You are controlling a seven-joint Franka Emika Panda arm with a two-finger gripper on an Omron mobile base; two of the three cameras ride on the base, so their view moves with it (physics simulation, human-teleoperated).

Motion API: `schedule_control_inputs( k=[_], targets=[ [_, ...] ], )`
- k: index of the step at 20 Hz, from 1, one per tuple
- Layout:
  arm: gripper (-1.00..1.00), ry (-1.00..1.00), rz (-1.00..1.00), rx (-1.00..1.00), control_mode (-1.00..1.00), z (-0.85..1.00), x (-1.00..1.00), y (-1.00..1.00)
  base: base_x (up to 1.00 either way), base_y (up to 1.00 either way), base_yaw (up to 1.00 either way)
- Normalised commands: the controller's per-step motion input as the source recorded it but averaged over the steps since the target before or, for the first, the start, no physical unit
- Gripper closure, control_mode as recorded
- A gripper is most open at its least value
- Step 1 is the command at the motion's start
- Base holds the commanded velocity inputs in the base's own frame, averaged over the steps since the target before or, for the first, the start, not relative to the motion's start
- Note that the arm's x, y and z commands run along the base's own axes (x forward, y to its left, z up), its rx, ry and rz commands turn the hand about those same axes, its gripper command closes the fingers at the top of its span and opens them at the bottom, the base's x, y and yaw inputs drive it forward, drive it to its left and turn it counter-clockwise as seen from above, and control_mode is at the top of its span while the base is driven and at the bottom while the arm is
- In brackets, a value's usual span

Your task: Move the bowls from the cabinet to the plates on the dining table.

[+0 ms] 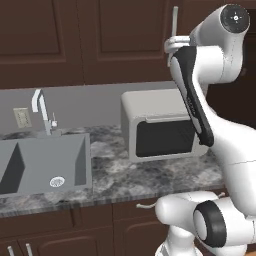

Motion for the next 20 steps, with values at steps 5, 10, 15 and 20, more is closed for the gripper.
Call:
schedule_control_inputs(
  k=[5, 10, 15, 20],
  targets=[
    [-1.00, 0.00, 0.00, 0.01, -1.00, 0.10, 0.55, 0.00, 0.00, 0.00, 0.00],
    [-1.00, 0.00, 0.01, 0.02, -1.00, 0.04, 0.51, -0.01, 0.00, 0.00, 0.00],
    [-1.00, 0.00, 0.05, 0.03, -1.00, 0.00, 0.48, -0.01, 0.00, 0.00, 0.00],
    [-1.00, -0.01, 0.07, 0.02, -1.00, 0.00, 0.44, -0.07, 0.00, 0.00, 0.00]
  ],
)
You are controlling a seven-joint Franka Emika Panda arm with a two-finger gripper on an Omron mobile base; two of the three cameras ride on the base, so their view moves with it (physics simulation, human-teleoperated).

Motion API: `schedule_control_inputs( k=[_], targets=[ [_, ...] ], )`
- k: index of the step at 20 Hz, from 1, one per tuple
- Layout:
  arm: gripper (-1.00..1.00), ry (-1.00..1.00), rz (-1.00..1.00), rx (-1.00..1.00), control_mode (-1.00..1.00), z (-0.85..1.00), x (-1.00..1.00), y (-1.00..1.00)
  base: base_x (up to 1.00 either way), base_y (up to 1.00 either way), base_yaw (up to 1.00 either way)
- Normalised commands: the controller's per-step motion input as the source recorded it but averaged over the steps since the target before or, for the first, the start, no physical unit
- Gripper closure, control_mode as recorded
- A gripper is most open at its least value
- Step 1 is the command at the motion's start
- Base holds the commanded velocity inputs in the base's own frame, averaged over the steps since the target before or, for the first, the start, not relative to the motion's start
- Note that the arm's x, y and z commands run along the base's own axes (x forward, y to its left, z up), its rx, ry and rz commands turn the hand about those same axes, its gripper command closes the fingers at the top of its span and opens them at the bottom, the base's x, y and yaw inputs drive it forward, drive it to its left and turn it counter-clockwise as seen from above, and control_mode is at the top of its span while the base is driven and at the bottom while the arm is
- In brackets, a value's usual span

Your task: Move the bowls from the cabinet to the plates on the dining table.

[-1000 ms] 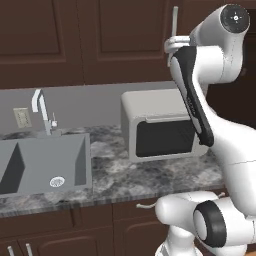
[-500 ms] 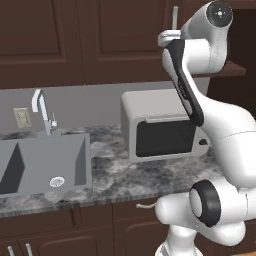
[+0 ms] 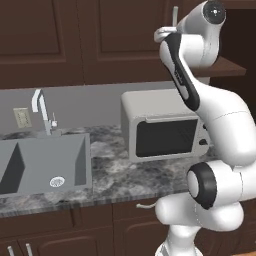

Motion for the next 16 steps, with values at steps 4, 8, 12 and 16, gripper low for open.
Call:
schedule_control_inputs(
  k=[4, 8, 12, 16],
  targets=[
    [-1.00, -0.05, 0.05, 0.00, -1.00, 0.00, 0.37, -0.12, 0.00, 0.00, 0.00],
    [-1.00, -0.09, 0.01, -0.01, -1.00, 0.00, 0.29, -0.01, 0.00, 0.00, 0.00],
    [-1.00, -0.08, -0.01, -0.01, -1.00, -0.07, 0.28, 0.13, 0.00, 0.00, 0.00],
    [1.00, -0.05, -0.04, -0.02, -1.00, -0.17, 0.31, 0.36, 0.00, 0.00, 0.00]
  ],
)
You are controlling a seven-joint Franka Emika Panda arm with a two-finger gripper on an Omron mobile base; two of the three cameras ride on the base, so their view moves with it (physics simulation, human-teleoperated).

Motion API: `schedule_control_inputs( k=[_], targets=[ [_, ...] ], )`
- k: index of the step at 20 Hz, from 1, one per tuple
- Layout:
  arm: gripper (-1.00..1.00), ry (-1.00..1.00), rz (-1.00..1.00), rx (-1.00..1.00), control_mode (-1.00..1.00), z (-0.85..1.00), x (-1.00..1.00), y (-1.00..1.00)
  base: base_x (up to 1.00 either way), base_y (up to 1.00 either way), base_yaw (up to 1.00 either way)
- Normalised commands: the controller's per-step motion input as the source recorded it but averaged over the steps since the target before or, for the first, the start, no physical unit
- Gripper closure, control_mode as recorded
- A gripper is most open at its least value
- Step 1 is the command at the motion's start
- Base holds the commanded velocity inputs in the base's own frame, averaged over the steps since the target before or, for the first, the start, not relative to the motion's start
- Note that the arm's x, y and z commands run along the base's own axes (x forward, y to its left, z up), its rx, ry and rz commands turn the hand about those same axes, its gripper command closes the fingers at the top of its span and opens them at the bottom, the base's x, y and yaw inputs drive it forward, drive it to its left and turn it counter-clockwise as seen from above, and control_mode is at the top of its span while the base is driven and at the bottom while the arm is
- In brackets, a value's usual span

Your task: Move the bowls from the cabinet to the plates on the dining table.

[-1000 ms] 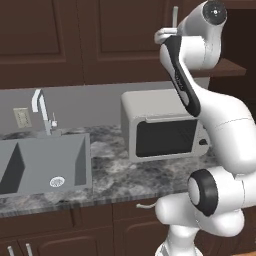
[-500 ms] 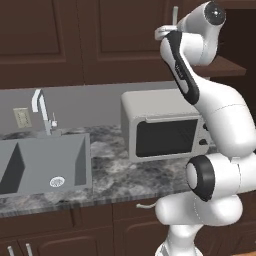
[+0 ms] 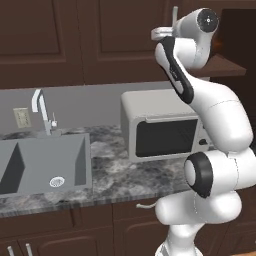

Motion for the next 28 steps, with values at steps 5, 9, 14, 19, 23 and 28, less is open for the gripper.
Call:
schedule_control_inputs(
  k=[5, 9, 14, 19, 23, 28],
  targets=[
    [1.00, -0.01, -0.04, 0.00, -1.00, -0.22, 0.75, 0.05, 0.00, 0.00, 0.00],
    [1.00, 0.01, -0.05, 0.00, -1.00, -0.19, 0.29, 0.45, 0.00, 0.00, 0.00],
    [1.00, 0.04, -0.12, 0.00, -1.00, 0.00, -0.16, 0.91, 0.00, 0.00, 0.00],
    [1.00, 0.02, -0.13, 0.00, -1.00, 0.01, -0.58, 0.79, 0.00, 0.00, 0.00],
    [1.00, 0.00, -0.12, 0.00, -1.00, 0.00, -0.69, 0.78, 0.00, 0.00, 0.00],
    [1.00, 0.00, -0.12, 0.00, -1.00, 0.00, -0.72, 0.79, 0.00, 0.00, 0.00]
  ],
)
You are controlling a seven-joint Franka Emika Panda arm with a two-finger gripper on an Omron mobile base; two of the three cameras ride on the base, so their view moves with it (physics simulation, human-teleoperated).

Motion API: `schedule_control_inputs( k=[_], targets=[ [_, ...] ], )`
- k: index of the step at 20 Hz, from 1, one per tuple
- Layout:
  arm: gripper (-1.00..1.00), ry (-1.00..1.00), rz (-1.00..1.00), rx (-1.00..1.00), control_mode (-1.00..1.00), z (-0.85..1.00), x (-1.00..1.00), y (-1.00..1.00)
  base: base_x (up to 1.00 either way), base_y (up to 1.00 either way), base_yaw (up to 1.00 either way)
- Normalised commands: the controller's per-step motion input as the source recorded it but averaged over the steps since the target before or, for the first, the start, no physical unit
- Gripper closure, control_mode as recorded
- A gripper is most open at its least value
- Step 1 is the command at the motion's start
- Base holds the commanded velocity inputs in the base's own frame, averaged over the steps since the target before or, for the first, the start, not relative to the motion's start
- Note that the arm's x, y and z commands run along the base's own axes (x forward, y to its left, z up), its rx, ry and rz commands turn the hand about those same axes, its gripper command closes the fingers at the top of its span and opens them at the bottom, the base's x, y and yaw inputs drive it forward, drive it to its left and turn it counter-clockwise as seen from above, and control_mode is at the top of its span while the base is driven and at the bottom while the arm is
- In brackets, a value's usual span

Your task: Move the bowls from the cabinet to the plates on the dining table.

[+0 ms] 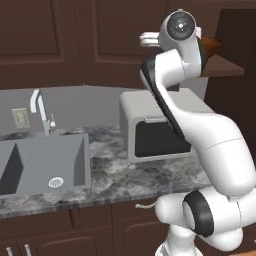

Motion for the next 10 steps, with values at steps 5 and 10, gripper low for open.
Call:
schedule_control_inputs(
  k=[5, 10],
  targets=[
    [1.00, 0.00, -0.14, 0.00, -1.00, 0.00, -0.70, 0.74, 0.00, 0.00, 0.00],
    [1.00, 0.04, -0.14, 0.00, -1.00, 0.00, -0.65, 0.75, 0.00, 0.00, 0.00]
  ],
)
